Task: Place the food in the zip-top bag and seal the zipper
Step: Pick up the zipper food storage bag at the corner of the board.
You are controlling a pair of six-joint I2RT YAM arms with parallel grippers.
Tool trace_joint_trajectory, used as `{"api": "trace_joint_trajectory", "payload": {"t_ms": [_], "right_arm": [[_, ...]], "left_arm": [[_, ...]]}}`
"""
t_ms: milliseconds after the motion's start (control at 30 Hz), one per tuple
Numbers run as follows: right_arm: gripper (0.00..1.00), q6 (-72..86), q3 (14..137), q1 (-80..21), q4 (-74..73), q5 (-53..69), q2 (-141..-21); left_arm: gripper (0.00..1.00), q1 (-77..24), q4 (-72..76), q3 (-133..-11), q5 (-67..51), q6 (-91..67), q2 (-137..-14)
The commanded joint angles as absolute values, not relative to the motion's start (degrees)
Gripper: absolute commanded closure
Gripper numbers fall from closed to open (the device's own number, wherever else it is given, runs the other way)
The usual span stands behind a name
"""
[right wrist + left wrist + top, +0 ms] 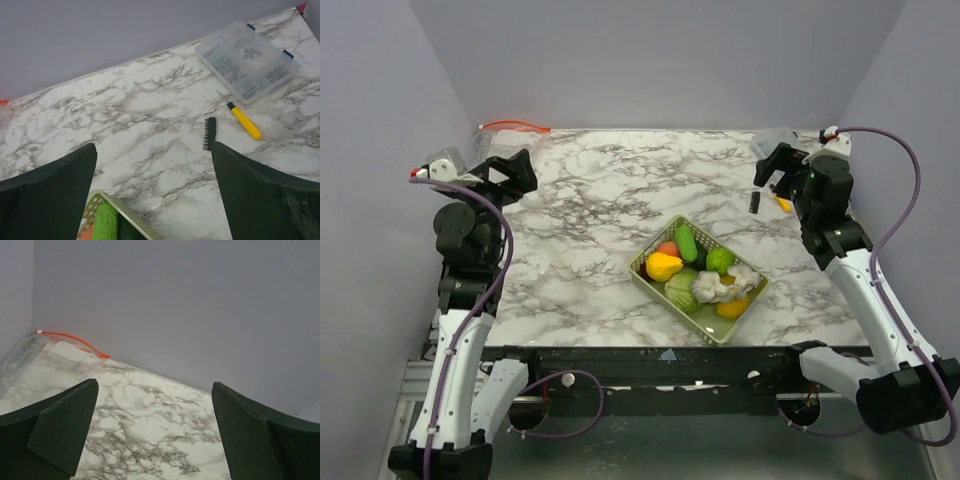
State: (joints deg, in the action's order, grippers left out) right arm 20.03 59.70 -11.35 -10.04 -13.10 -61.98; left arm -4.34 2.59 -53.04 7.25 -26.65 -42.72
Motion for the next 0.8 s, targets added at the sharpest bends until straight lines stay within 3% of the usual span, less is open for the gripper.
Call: {"api": "trace_joint_trajectory", "payload": {"t_ms": [0, 267, 500, 767], "right_arm": [[0.00, 21.42, 60.85, -11.40, -10.48, -11.63, -63.23], [0.00, 24.87, 64.46, -11.35, -16.52, -7.04, -66.17], [0.00, 29.40, 65.04, -11.41, -20.82, 3.40, -69.01], [0.00, 33.57, 65.11, -11.41, -26.29, 3.67, -73.23]], "left_arm": [[0.01, -3.26, -2.47, -51.32, 12.77, -32.37, -49.13], [0.02, 9.42, -5.30, -52.77, 0.83, -50.76, -60.62], [0.01, 19.38, 2.87, -50.68, -8.37, -67.13, -71.55], [0.01, 20.56, 10.71, -51.53, -0.76, -71.54, -81.94]]}}
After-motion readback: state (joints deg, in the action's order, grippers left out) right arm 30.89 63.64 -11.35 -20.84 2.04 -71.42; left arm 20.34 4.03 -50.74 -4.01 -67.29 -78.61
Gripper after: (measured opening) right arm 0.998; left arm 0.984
